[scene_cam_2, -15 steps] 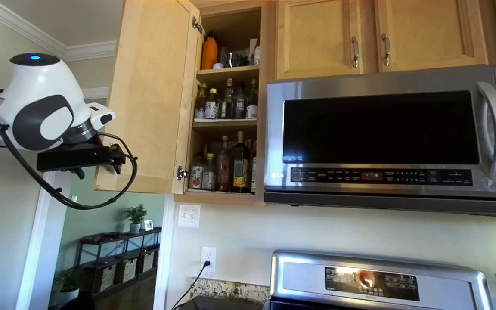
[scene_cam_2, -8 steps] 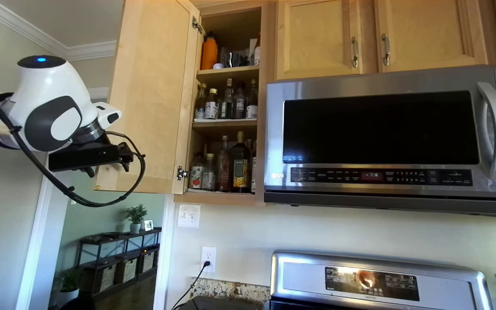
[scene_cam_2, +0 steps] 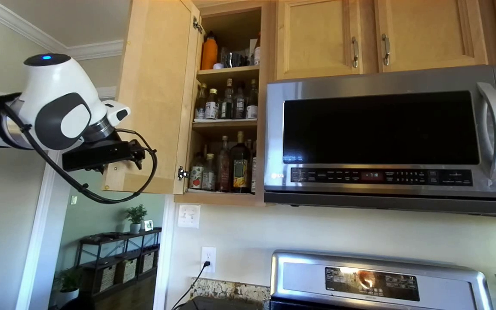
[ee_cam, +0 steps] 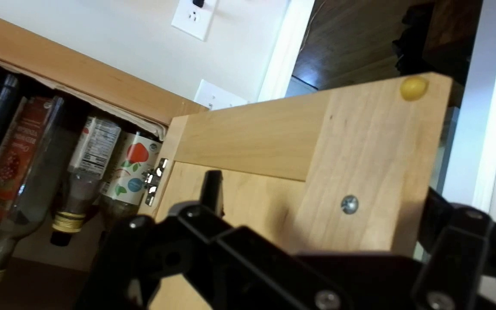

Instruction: Close the cupboard

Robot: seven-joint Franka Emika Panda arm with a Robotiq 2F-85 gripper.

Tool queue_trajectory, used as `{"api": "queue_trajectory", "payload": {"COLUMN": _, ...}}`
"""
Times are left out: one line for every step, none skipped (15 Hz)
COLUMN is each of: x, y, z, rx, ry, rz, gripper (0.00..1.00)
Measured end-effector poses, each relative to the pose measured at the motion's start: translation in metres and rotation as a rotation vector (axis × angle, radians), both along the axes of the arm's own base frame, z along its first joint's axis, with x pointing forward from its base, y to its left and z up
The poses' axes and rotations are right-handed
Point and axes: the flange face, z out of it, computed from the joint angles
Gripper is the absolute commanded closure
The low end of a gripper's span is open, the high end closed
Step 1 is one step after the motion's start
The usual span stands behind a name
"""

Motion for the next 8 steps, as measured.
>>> {"api": "queue_trajectory", "payload": {"x": 0.002, "y": -0.008, "z": 0.001, "rx": -0.004, "ry": -0.005, "rz": -0.018, "gripper": 0.0}}
{"api": "queue_trajectory", "payload": {"x": 0.003, "y": -0.016, "z": 0.0, "rx": -0.013, "ry": -0.007, "rz": -0.037, "gripper": 0.0}}
{"api": "queue_trajectory", "payload": {"x": 0.004, "y": -0.025, "z": -0.001, "rx": -0.019, "ry": -0.01, "rz": -0.058, "gripper": 0.0}}
{"api": "queue_trajectory", "payload": {"x": 0.004, "y": -0.035, "z": -0.002, "rx": -0.025, "ry": -0.015, "rz": -0.08, "gripper": 0.0}}
{"api": "queue_trajectory", "payload": {"x": 0.003, "y": -0.045, "z": -0.002, "rx": -0.03, "ry": -0.018, "rz": -0.104, "gripper": 0.0}}
{"api": "queue_trajectory", "payload": {"x": 0.003, "y": -0.057, "z": -0.001, "rx": -0.035, "ry": -0.021, "rz": -0.131, "gripper": 0.0}}
{"api": "queue_trajectory", "payload": {"x": 0.003, "y": -0.069, "z": -0.001, "rx": -0.038, "ry": -0.022, "rz": -0.161, "gripper": 0.0}}
{"api": "queue_trajectory", "payload": {"x": 0.003, "y": -0.081, "z": 0.0, "rx": -0.04, "ry": -0.023, "rz": -0.19, "gripper": 0.0}}
